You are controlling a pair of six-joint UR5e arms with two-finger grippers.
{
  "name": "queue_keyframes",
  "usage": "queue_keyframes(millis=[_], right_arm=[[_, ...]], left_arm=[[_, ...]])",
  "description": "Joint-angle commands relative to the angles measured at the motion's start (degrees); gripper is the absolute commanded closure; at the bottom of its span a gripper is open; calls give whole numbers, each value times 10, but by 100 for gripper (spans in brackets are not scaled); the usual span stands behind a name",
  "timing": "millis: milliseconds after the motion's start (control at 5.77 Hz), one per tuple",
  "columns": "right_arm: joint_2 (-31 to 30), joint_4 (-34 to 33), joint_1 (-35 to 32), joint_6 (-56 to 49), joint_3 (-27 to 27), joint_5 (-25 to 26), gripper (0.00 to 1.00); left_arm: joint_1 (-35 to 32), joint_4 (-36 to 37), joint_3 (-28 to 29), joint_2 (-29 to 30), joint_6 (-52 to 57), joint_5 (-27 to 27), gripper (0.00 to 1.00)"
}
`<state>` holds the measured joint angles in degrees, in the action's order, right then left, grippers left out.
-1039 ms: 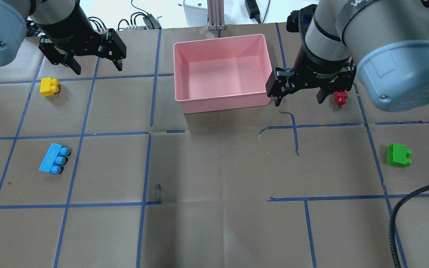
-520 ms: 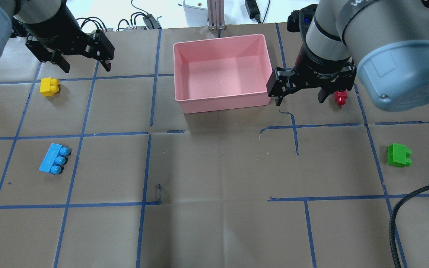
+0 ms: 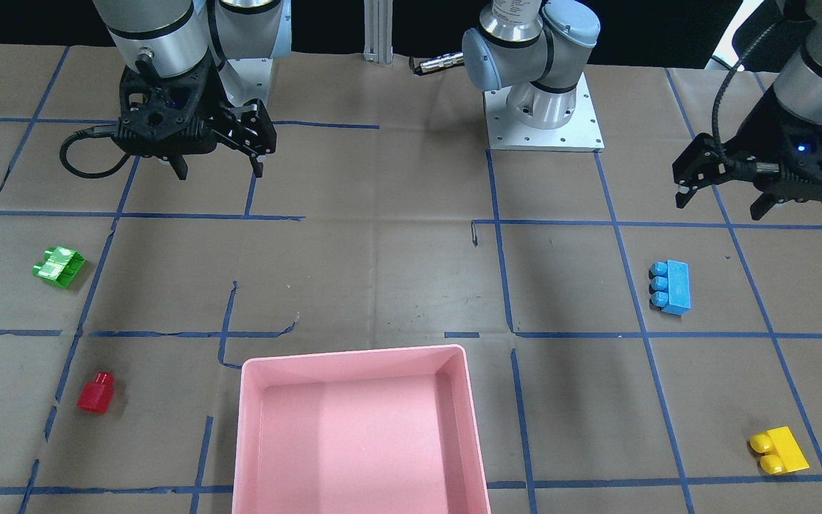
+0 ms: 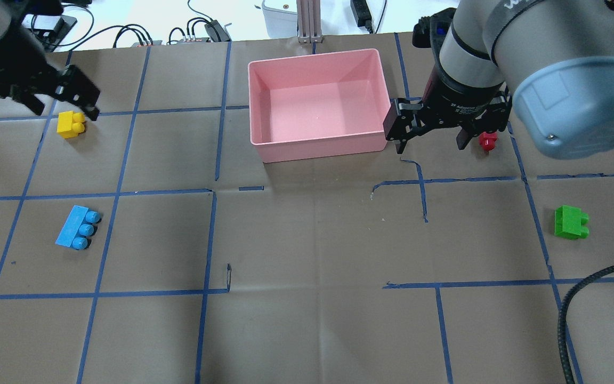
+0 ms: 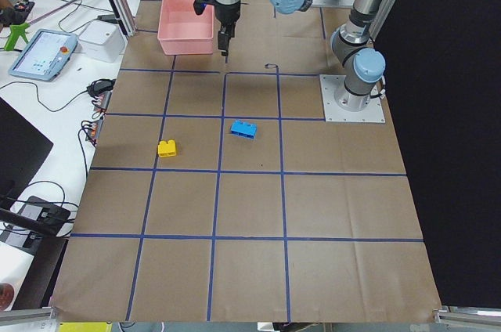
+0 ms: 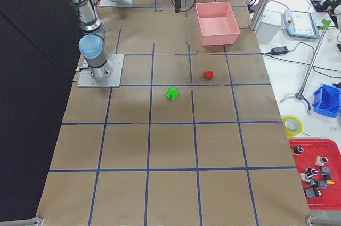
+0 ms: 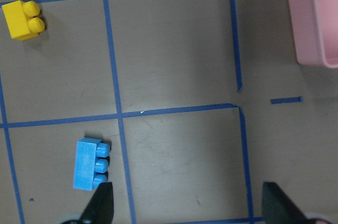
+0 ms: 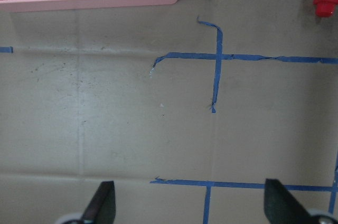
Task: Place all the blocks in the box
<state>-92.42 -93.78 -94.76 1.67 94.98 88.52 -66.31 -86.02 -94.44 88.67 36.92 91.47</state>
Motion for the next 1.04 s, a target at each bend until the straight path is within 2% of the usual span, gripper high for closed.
queue_keyframes(millis=[0,173,346,520,693,866], right_arm=[[-4,1,86,-140,0,12,0],[-5,1,163,-246,0,13,0],[-4,0,243,-311,0,10,0],[-33,-15,269,-282,-1,10,0],[-25,-16,285,-287,12,11,0],[-8,-20,339,-284,52,10,0]], left_arm=[[114,10,-64,-18,177,-6,0],[120,22,-71,-17,186,-6,0],[118,43,-69,1,184,-37,0],[114,74,-70,16,178,-48,0],[112,92,-72,38,178,-49,0],[109,133,-78,66,178,-50,0]])
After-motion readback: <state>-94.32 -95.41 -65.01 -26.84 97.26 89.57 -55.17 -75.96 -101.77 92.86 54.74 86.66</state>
